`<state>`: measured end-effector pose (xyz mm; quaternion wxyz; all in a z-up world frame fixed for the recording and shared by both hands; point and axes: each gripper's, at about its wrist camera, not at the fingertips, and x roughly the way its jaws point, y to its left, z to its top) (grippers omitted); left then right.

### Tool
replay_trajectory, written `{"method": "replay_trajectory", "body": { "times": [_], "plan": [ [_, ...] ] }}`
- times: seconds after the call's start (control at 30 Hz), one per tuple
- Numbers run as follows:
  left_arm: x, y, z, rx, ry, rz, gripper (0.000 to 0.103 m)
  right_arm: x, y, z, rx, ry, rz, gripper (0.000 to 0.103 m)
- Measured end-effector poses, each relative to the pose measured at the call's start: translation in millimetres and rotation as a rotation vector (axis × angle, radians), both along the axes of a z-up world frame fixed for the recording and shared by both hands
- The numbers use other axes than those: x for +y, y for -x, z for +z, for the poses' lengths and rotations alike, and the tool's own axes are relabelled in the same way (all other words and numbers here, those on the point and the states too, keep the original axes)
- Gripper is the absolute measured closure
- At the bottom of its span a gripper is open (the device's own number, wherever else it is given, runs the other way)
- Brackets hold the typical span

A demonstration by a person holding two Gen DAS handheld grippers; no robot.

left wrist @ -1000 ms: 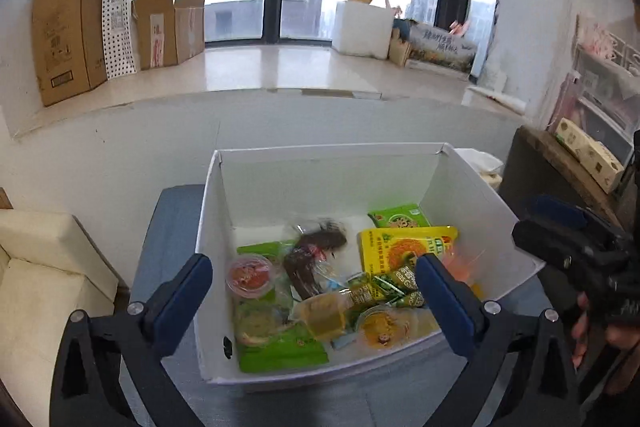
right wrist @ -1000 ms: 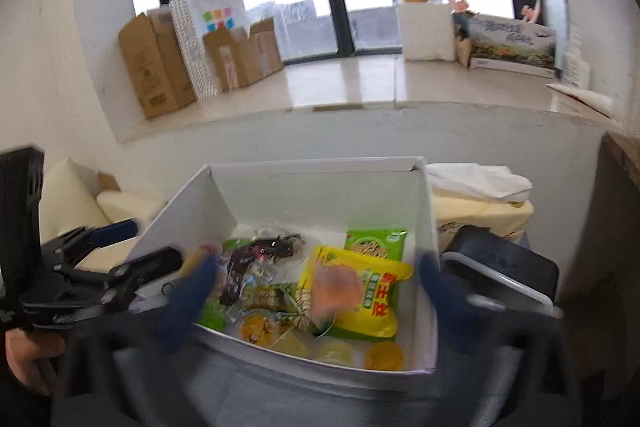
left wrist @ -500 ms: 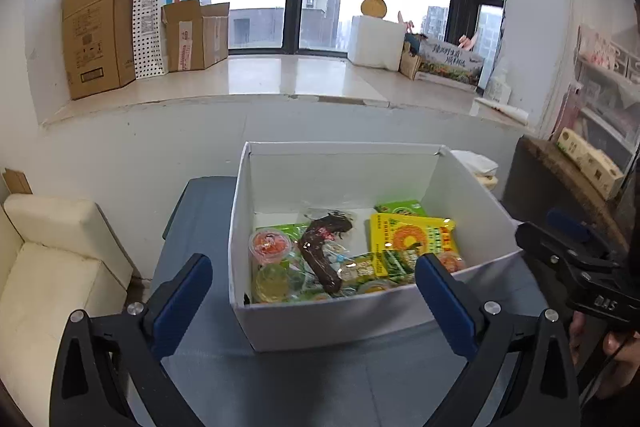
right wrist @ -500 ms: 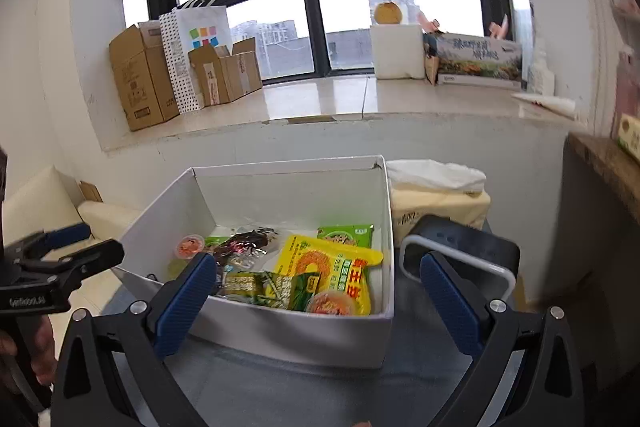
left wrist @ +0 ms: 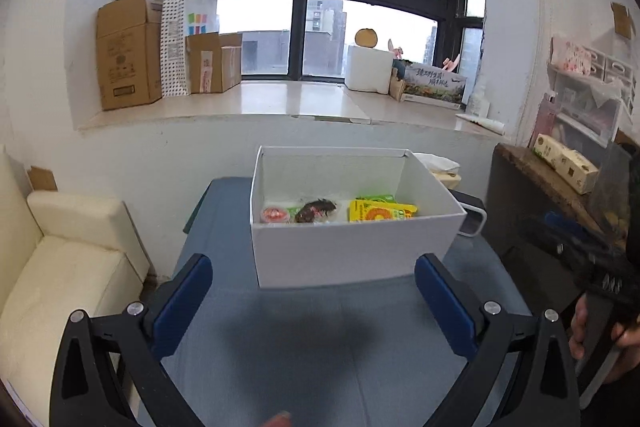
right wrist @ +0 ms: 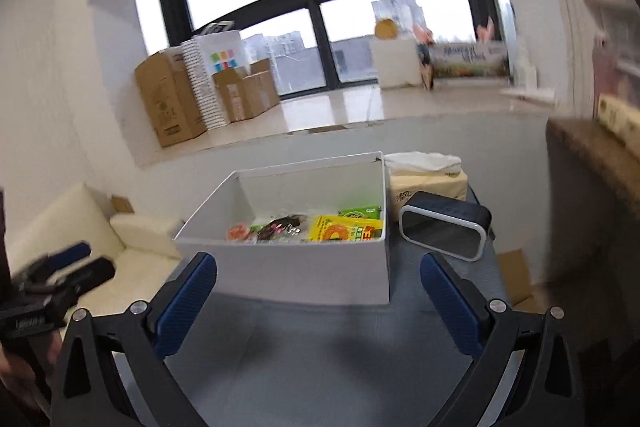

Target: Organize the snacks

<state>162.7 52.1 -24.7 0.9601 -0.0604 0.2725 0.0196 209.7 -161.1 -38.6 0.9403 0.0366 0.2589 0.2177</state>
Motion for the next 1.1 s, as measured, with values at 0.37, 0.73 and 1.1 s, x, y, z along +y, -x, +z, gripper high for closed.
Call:
{"method": "replay_trajectory", "body": {
  "times": [0.37, 0.73, 1.1],
  "plan": [
    [-16.8, 71.0, 8.8, -0.027, -0.025, -0.007, 0.0, 0.0, 94.9, 3.2, -0.036, 0.017, 0.027, 0.0],
    [-19.4, 84.9, 11.6, -0.026, -0.032, -0.008, 0.0, 0.7, 109.6, 11.6, -0.063, 0.05, 0.007, 0.0],
    [-17.7, 83.7, 10.7, -0.019, -0.027, -0.013, 0.0, 2.8, 109.4, 11.6, -0.067, 0.06, 0.017, 0.0]
  ]
}}
